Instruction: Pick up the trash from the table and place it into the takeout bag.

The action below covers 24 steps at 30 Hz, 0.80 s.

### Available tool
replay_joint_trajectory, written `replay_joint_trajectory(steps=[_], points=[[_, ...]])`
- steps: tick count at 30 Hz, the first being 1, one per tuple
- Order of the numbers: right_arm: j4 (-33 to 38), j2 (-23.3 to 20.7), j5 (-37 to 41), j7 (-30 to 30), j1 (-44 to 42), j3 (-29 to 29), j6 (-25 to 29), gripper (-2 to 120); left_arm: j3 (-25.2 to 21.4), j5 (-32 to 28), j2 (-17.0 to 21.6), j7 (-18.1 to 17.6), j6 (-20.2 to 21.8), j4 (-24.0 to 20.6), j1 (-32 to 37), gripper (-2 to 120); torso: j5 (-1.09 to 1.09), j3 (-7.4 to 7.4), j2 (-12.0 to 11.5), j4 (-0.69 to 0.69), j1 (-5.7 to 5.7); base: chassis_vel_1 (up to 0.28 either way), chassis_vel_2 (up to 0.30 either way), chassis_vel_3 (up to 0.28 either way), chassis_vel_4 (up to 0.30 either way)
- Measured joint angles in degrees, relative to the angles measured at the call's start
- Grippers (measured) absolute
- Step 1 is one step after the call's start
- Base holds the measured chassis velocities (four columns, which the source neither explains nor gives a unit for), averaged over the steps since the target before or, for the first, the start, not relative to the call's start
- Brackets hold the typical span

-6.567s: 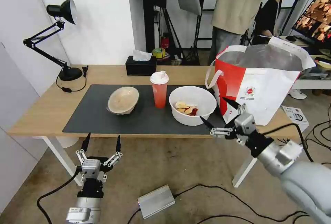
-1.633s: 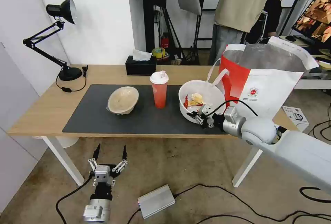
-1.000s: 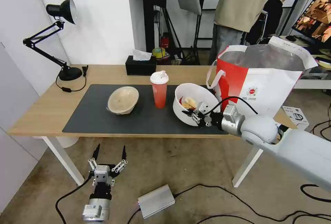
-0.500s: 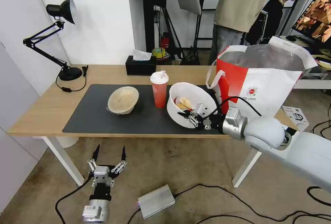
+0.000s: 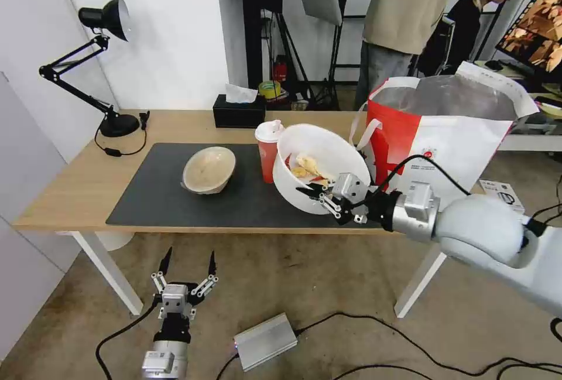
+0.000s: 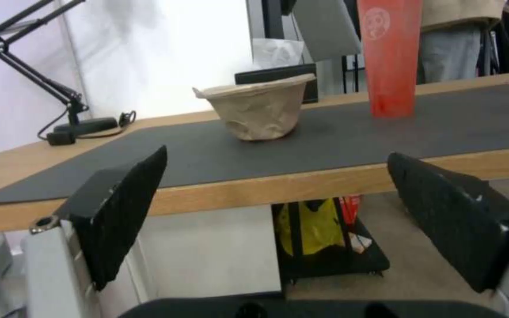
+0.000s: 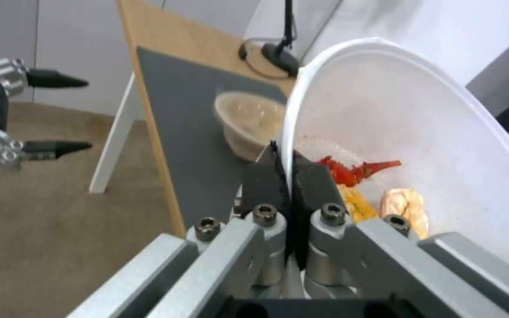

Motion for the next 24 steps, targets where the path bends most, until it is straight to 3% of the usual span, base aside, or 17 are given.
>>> replay_joint_trajectory(steps=[8,24], points=[[2.3,-3.4,4.2,-1.0,1.1,6.0,0.5,0,-0.3,-0.1,0.4,0.0,-0.8,0.1,0.8,100,0.0,0.0,0.0,0.0,0.0,0.0,0.0,0.0,0.0],[0.9,-5.9,7.0,-0.7,-0.8,18.1,0.8,0,-0.1,-0.4,1.4,0.0,-0.9,-0.3,0.7,100,0.0,0.0,0.0,0.0,0.01,0.0,0.0,0.0,0.0]])
